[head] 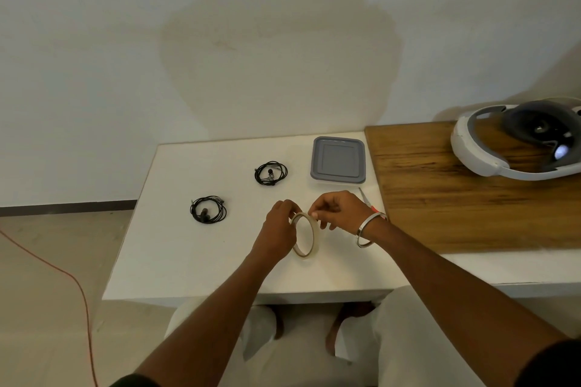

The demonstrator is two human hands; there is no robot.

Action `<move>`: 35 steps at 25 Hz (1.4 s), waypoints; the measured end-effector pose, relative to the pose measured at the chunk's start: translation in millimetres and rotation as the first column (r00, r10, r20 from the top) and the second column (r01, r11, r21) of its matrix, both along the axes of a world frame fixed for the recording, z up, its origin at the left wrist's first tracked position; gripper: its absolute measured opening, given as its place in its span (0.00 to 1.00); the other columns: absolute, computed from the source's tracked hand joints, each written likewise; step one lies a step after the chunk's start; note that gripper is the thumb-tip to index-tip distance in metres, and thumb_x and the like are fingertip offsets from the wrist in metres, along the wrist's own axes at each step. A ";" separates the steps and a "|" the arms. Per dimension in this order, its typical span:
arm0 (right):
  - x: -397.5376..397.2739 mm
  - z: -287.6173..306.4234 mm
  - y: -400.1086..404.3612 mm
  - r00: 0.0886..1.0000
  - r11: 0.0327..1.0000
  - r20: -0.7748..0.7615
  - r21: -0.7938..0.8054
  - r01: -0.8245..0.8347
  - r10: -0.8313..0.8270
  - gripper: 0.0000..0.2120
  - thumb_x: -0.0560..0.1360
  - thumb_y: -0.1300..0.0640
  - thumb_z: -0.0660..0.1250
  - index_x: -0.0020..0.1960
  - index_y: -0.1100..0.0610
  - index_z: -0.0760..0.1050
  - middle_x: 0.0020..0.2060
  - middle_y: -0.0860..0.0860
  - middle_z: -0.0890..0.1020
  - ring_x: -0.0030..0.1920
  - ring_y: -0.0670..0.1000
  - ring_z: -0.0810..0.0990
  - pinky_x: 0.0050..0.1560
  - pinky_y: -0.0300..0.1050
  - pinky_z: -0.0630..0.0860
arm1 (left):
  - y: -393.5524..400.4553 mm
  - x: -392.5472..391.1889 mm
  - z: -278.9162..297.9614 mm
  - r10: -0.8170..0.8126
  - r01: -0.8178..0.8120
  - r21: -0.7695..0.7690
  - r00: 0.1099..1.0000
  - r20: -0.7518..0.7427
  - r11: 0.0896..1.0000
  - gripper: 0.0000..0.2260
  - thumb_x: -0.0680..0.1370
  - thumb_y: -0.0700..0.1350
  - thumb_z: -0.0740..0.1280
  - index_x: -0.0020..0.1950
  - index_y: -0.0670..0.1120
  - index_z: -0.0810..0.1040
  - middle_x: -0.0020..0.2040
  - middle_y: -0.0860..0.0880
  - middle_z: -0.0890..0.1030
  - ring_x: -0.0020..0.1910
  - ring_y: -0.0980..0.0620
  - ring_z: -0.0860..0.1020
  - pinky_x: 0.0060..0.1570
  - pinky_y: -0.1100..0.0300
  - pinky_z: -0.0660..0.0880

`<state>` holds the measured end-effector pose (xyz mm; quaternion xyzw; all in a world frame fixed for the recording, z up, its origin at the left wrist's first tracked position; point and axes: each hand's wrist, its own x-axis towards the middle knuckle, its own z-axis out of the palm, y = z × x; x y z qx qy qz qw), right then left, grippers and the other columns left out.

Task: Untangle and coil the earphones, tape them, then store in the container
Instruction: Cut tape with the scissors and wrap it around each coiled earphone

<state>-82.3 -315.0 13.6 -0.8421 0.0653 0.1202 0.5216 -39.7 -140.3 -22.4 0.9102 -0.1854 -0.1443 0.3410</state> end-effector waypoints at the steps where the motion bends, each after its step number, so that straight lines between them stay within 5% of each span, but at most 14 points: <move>1: -0.3 -0.7 0.8 1.000 1.000 0.002 -0.005 0.009 -0.009 0.05 0.75 0.59 0.67 0.49 0.56 0.79 0.41 0.51 0.83 0.38 0.48 0.82 0.42 0.42 0.81 | -0.5 -0.7 1.9 -0.005 0.005 -0.008 1.000 -0.015 1.000 0.11 0.76 0.36 0.67 0.57 0.44 0.74 0.56 0.45 0.76 0.49 0.52 0.75 0.48 0.62 0.75; 5: -0.4 -2.5 2.9 0.998 0.997 0.012 -0.037 0.069 -0.069 0.04 0.75 0.59 0.67 0.49 0.57 0.78 0.40 0.52 0.82 0.37 0.48 0.82 0.41 0.40 0.80 | -3.1 -7.2 18.0 -0.087 0.069 -0.148 0.989 -0.122 0.987 0.16 0.76 0.42 0.63 0.64 0.44 0.72 0.63 0.48 0.71 0.58 0.54 0.71 0.57 0.62 0.70; 8: 2.2 -2.4 5.0 0.992 0.992 0.015 -0.025 0.123 -0.122 0.04 0.75 0.60 0.67 0.49 0.58 0.78 0.39 0.53 0.82 0.37 0.50 0.82 0.41 0.40 0.80 | -5.9 -15.7 23.1 -0.117 0.095 -0.264 0.991 -0.070 0.960 0.15 0.78 0.52 0.63 0.61 0.47 0.74 0.58 0.54 0.73 0.59 0.56 0.71 0.59 0.60 0.71; 14: 6.0 1.9 6.5 0.994 0.993 -0.036 -0.047 0.104 -0.106 0.04 0.75 0.61 0.66 0.49 0.59 0.78 0.36 0.53 0.83 0.34 0.50 0.83 0.40 0.41 0.81 | 1.2 -12.1 15.6 -0.115 0.060 -0.363 0.984 -0.133 0.930 0.19 0.73 0.47 0.73 0.61 0.49 0.71 0.59 0.54 0.75 0.58 0.56 0.76 0.56 0.61 0.76; 17: 5.9 2.7 5.7 0.996 0.994 -0.052 -0.090 0.069 -0.074 0.04 0.76 0.61 0.65 0.50 0.58 0.77 0.37 0.54 0.83 0.34 0.51 0.83 0.39 0.39 0.80 | 3.5 -8.6 25.1 -0.209 0.134 -0.357 0.961 -0.179 0.924 0.19 0.71 0.43 0.73 0.57 0.50 0.68 0.55 0.54 0.76 0.59 0.57 0.75 0.51 0.64 0.78; 22: 9.7 -3.4 6.7 0.991 0.982 -0.003 -0.135 0.134 -0.135 0.04 0.77 0.61 0.64 0.50 0.58 0.77 0.44 0.56 0.83 0.39 0.50 0.81 0.43 0.38 0.78 | 3.8 -0.7 30.2 -0.241 0.188 -0.275 0.955 -0.175 0.943 0.16 0.69 0.40 0.72 0.55 0.50 0.77 0.55 0.53 0.78 0.56 0.57 0.75 0.56 0.64 0.71; 28: 12.2 -0.9 3.5 0.992 0.990 -0.052 -0.091 0.106 -0.112 0.01 0.77 0.59 0.65 0.47 0.56 0.76 0.38 0.54 0.83 0.35 0.49 0.83 0.42 0.39 0.80 | 3.1 8.5 27.2 -0.276 0.231 -0.194 0.927 -0.252 0.953 0.14 0.70 0.40 0.72 0.55 0.49 0.80 0.56 0.54 0.75 0.56 0.55 0.75 0.56 0.61 0.74; 35: 12.5 7.6 1.7 0.995 0.995 -0.050 -0.059 0.082 -0.085 0.02 0.76 0.61 0.65 0.46 0.58 0.76 0.36 0.55 0.83 0.33 0.49 0.83 0.37 0.39 0.80 | -2.0 4.0 26.9 -0.220 0.178 -0.228 0.960 -0.174 0.957 0.05 0.75 0.44 0.70 0.49 0.51 0.83 0.51 0.55 0.78 0.51 0.62 0.76 0.50 0.70 0.71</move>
